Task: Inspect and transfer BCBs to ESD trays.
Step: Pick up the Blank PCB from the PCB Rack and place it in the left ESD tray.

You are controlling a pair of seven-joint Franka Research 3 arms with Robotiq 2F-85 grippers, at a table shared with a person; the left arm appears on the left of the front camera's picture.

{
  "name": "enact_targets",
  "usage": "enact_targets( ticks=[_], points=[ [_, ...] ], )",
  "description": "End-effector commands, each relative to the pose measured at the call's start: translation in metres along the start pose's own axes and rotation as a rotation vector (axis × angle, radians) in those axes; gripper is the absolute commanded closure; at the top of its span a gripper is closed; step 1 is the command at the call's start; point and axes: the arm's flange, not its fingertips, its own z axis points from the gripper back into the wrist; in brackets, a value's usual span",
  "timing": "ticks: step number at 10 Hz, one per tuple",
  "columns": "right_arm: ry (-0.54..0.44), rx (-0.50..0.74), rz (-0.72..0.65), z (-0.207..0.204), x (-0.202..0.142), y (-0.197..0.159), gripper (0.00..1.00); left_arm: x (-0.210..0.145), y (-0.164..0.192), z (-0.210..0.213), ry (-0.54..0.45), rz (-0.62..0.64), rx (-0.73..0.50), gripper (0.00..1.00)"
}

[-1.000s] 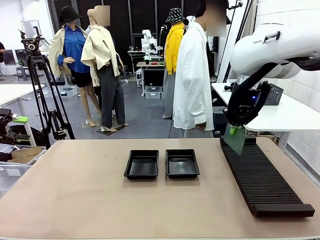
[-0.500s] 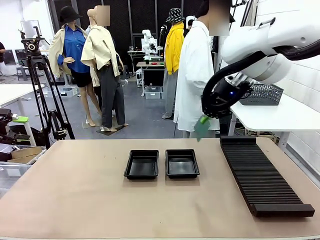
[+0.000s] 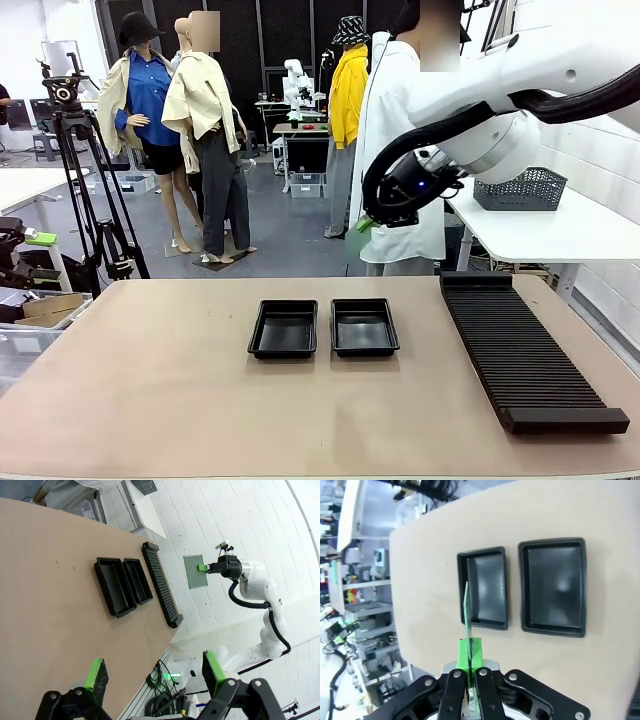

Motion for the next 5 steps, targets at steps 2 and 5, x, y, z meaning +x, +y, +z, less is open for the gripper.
enact_targets(
  ticks=[2,5],
  points=[
    [0.034,0.054,0.015,-0.034,-0.013,-0.006,1.00,-0.001,-0.003,0.001,-0.008,0.007,0.004,0.00],
    [0.070,0.061,0.021,-0.068,-0.022,-0.012,1.00,-0.001,-0.003,0.001,-0.008,0.007,0.004,0.00]
  ],
)
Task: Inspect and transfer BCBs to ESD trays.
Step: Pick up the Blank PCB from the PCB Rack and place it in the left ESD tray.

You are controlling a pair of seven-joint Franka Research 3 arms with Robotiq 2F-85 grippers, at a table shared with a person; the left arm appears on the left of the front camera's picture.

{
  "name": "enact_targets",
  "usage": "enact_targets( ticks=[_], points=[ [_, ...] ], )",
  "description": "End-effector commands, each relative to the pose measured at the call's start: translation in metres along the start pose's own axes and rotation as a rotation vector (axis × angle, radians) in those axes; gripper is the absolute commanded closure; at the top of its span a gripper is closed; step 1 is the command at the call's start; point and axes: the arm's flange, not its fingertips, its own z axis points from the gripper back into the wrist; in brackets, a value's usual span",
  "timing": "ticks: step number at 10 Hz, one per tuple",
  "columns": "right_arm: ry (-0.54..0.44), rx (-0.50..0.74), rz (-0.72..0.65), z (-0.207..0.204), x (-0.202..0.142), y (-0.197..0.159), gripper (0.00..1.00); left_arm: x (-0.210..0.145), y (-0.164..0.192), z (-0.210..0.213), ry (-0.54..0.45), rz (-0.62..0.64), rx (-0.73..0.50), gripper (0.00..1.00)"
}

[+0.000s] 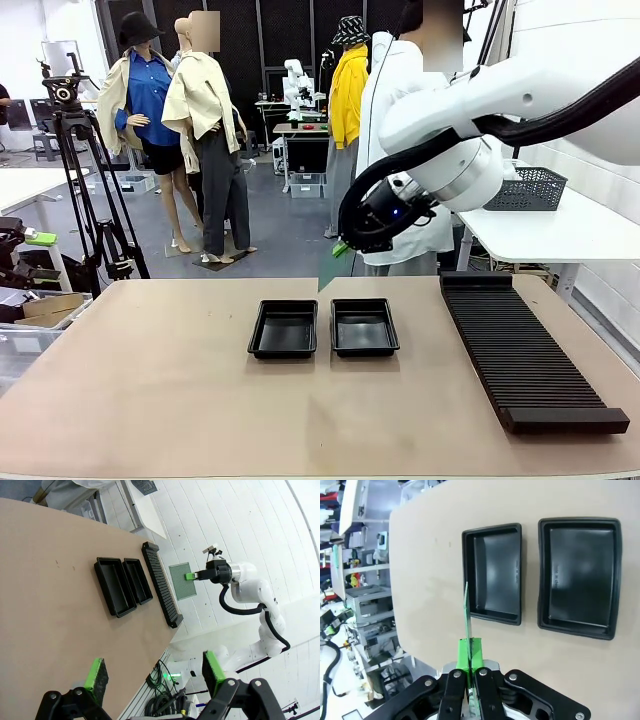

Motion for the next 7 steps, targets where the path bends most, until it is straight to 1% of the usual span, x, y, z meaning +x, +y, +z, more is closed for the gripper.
enact_targets(
  ticks=[1,5,6,7],
  points=[
    [-0.018,0.037,0.010,-0.020,-0.001,-0.011,1.00,-0.001,-0.003,0.001,-0.007,0.007,0.004,0.00],
    [0.000,0.081,0.009,-0.080,0.014,-0.020,1.00,-0.001,-0.003,0.001,-0.007,0.007,0.004,0.00],
    [0.023,0.070,0.000,-0.098,0.018,-0.023,1.00,-0.001,-0.003,0.001,-0.007,0.007,0.004,0.00],
    [0.026,0.073,-0.003,-0.111,0.024,-0.022,1.00,-0.001,-0.003,0.001,-0.007,0.007,0.004,0.00]
  ],
)
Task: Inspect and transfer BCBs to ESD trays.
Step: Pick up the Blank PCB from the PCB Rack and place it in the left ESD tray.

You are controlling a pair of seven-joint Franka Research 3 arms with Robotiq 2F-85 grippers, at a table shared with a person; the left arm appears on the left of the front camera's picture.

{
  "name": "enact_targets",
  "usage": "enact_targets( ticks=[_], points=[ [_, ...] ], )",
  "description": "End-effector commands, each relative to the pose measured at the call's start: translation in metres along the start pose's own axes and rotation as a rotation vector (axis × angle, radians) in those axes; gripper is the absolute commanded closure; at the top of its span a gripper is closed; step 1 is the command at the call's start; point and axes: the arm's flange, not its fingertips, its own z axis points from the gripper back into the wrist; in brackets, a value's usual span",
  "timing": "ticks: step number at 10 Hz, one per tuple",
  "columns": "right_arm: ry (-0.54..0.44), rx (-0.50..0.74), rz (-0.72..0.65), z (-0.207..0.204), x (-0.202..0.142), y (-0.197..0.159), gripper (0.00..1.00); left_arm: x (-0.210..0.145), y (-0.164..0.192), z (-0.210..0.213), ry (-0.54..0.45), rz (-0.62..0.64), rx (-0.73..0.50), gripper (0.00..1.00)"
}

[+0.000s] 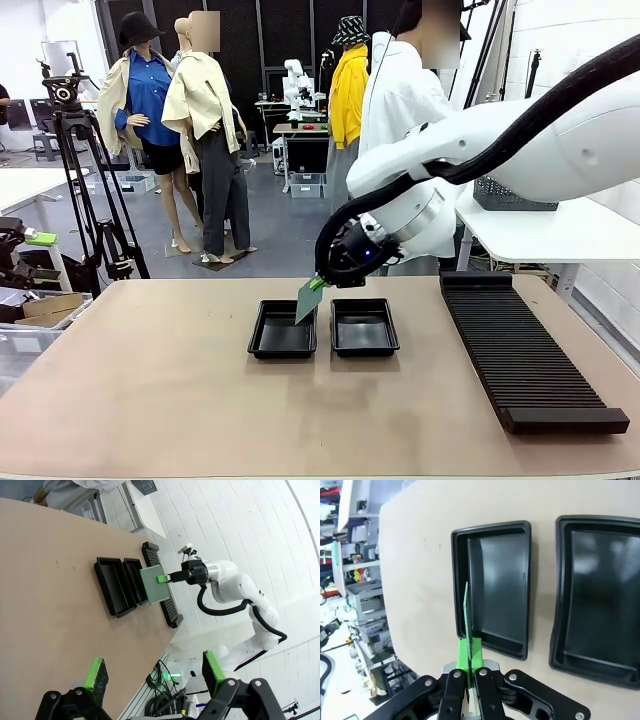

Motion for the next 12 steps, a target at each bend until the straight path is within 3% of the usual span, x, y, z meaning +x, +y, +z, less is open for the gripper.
enact_targets(
  ticks=[1,3,6,11,12],
  points=[
    [-0.024,0.046,0.019,-0.024,0.017,0.006,1.00,-0.001,-0.003,0.000,-0.007,0.007,0.004,0.00],
    [0.013,0.048,-0.023,-0.053,0.020,0.008,1.00,-0.001,-0.003,0.000,-0.007,0.007,0.004,0.00],
    [-0.006,0.041,-0.036,-0.076,0.027,0.008,1.00,-0.001,-0.003,0.000,-0.007,0.007,0.004,0.00],
    [-0.056,-0.011,-0.056,-0.090,0.029,0.004,1.00,-0.001,-0.003,0.000,-0.007,0.007,0.004,0.00],
    [-0.004,0.041,-0.045,-0.083,0.026,0.002,1.00,-0.001,-0.003,0.000,-0.007,0.007,0.004,0.00]
  ],
)
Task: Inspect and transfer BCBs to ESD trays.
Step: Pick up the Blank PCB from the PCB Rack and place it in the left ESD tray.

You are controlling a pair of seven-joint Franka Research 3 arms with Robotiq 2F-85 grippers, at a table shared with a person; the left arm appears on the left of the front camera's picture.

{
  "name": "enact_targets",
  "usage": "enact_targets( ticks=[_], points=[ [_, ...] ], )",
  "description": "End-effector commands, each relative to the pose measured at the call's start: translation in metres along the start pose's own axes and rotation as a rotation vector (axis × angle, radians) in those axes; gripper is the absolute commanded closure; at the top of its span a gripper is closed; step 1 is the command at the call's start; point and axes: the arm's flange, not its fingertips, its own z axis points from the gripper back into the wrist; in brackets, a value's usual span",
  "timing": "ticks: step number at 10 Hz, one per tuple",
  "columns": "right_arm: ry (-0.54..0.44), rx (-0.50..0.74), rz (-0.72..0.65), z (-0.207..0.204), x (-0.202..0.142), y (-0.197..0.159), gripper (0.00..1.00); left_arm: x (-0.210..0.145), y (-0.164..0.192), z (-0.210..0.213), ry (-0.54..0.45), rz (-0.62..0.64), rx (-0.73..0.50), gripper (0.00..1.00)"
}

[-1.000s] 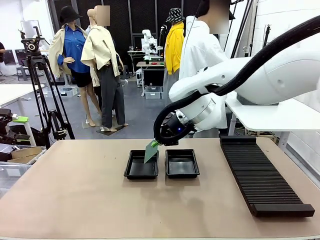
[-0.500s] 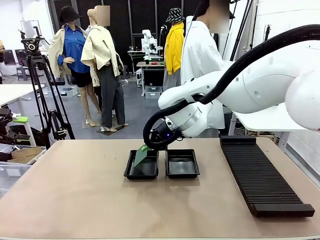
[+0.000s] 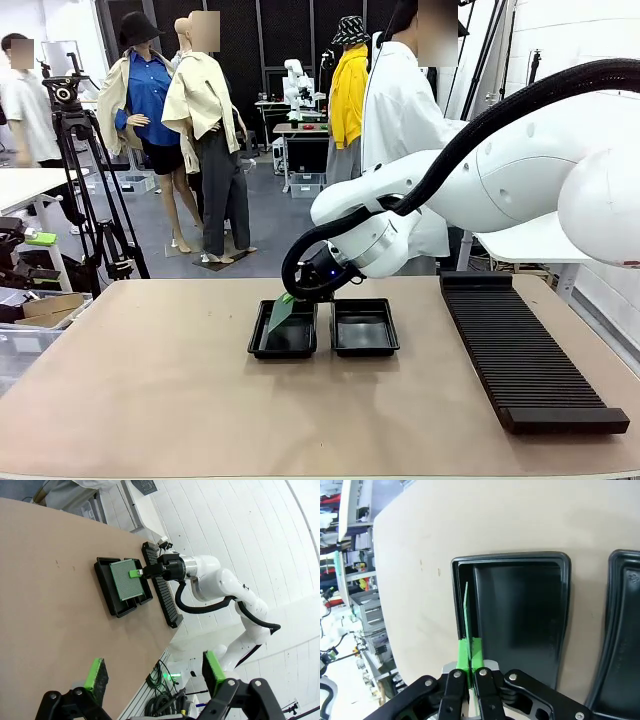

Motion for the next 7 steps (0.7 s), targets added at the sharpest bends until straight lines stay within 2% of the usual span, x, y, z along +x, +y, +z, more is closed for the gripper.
enact_targets(
  ticks=[1,7],
  points=[
    [0.013,0.012,-0.001,0.0019,0.0002,-0.0001,1.00,-0.0008,-0.0026,0.0004,-0.007,0.007,0.004,0.00],
    [0.013,0.012,-0.001,0.0019,0.0002,-0.0001,1.00,-0.0008,-0.0026,0.0004,-0.007,0.007,0.004,0.00]
  ],
)
